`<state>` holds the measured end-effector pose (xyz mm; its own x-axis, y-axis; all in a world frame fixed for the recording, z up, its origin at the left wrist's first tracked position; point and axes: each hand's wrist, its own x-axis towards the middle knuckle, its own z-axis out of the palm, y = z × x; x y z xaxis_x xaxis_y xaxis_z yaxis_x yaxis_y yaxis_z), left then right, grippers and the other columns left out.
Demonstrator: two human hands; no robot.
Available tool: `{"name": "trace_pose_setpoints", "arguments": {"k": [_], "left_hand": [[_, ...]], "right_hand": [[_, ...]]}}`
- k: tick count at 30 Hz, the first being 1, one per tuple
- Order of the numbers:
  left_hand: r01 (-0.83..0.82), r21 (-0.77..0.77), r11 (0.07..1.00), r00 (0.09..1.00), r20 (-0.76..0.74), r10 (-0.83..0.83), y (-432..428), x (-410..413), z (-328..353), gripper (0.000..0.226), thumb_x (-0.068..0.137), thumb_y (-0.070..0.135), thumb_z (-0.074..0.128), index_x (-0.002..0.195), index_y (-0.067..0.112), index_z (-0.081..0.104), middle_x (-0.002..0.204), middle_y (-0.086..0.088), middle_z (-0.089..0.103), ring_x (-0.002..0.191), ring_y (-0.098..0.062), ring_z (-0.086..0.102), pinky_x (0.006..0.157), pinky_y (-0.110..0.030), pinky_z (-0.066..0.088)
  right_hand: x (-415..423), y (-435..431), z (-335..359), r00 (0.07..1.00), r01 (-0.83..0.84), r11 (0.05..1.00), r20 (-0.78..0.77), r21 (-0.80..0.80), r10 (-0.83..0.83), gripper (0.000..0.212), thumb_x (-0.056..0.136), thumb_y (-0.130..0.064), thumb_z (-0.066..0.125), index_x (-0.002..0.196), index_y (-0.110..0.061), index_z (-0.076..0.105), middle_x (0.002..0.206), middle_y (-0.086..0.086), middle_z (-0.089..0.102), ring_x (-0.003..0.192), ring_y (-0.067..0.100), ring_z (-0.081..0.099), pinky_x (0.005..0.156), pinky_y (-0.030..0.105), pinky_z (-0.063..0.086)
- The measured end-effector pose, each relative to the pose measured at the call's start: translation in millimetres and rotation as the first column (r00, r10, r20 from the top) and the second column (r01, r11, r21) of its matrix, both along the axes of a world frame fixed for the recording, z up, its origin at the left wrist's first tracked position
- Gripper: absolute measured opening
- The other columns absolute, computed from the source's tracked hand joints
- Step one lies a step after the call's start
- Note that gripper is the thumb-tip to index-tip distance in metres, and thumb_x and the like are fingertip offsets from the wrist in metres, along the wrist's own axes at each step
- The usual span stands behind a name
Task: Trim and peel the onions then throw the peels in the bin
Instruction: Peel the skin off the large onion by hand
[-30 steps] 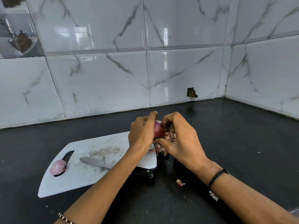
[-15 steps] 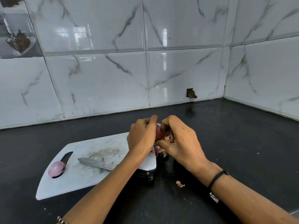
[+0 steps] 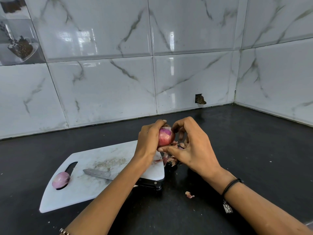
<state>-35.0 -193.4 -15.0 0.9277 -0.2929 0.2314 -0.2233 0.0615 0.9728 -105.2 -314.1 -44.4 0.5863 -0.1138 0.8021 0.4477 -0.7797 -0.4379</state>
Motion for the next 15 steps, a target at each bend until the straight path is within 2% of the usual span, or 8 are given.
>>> {"name": "trace_pose_setpoints", "arguments": {"k": [3,7,9,12,13,15], "left_hand": [[0.007,-0.006,1.000,1.000,0.012,-0.007,0.1,-2.0,0.1,0.029,0.095,0.028,0.060,0.073,0.019,0.075,0.078,-0.009,0.073,0.070,-0.020,0.070,0.054,-0.026,0.053],[-0.065,0.006,0.998,0.997,0.050,0.065,-1.4,-2.9,-1.5,0.030,0.095,0.028,0.059,0.071,0.020,0.075,0.082,-0.011,0.075,0.075,-0.021,0.071,0.066,-0.036,0.056],[-0.112,0.043,0.993,0.992,0.067,0.109,-0.9,1.0,-4.1,0.032,0.092,0.035,0.058,0.066,0.024,0.074,0.074,-0.003,0.074,0.076,-0.022,0.070,0.075,-0.043,0.057],[-0.170,0.114,0.979,0.982,0.107,0.158,3.1,6.7,-5.0,0.036,0.077,0.056,0.052,0.069,0.029,0.075,0.073,0.000,0.075,0.082,-0.027,0.072,0.087,-0.054,0.057],[-0.188,0.129,0.974,0.978,0.116,0.174,4.0,8.4,-5.0,0.041,0.073,0.060,0.049,0.071,0.028,0.076,0.074,0.000,0.075,0.084,-0.028,0.072,0.088,-0.054,0.056],[-0.239,0.176,0.955,0.965,0.155,0.213,4.4,9.7,-4.3,0.048,0.073,0.062,0.045,0.073,0.026,0.077,0.077,0.002,0.075,0.085,-0.023,0.070,0.087,-0.047,0.054]], "right_hand": [[0.0,-0.8,1.0,0.999,-0.035,0.999,-0.006,0.004,0.035,0.056,0.065,-0.037,0.095,0.105,-0.020,0.060,0.101,-0.011,0.053,0.083,0.013,0.054,0.069,0.014,0.043],[-0.6,-1.2,2.5,0.997,-0.069,0.997,-0.013,0.031,0.070,0.053,0.066,-0.033,0.095,0.105,-0.018,0.063,0.103,-0.010,0.057,0.082,0.017,0.057,0.068,0.012,0.042],[-1.9,-1.0,3.4,0.995,-0.102,0.993,-0.017,0.066,0.103,0.046,0.071,-0.032,0.093,0.105,-0.019,0.067,0.104,-0.010,0.060,0.083,0.018,0.060,0.067,0.011,0.042],[-4.0,-2.3,5.3,0.992,-0.122,0.989,-0.028,0.086,0.125,0.023,0.084,-0.027,0.084,0.104,-0.020,0.074,0.102,-0.012,0.066,0.084,0.015,0.065,0.064,0.012,0.042],[-4.4,-3.1,5.1,0.993,-0.116,0.991,-0.026,0.061,0.118,0.019,0.087,-0.024,0.081,0.105,-0.019,0.077,0.100,-0.012,0.068,0.084,0.013,0.065,0.064,0.011,0.042],[-4.2,-4.7,3.6,0.995,-0.095,0.995,-0.021,-0.007,0.095,0.019,0.089,-0.016,0.078,0.107,-0.016,0.079,0.097,-0.011,0.070,0.082,0.007,0.066,0.067,0.009,0.042]]}}
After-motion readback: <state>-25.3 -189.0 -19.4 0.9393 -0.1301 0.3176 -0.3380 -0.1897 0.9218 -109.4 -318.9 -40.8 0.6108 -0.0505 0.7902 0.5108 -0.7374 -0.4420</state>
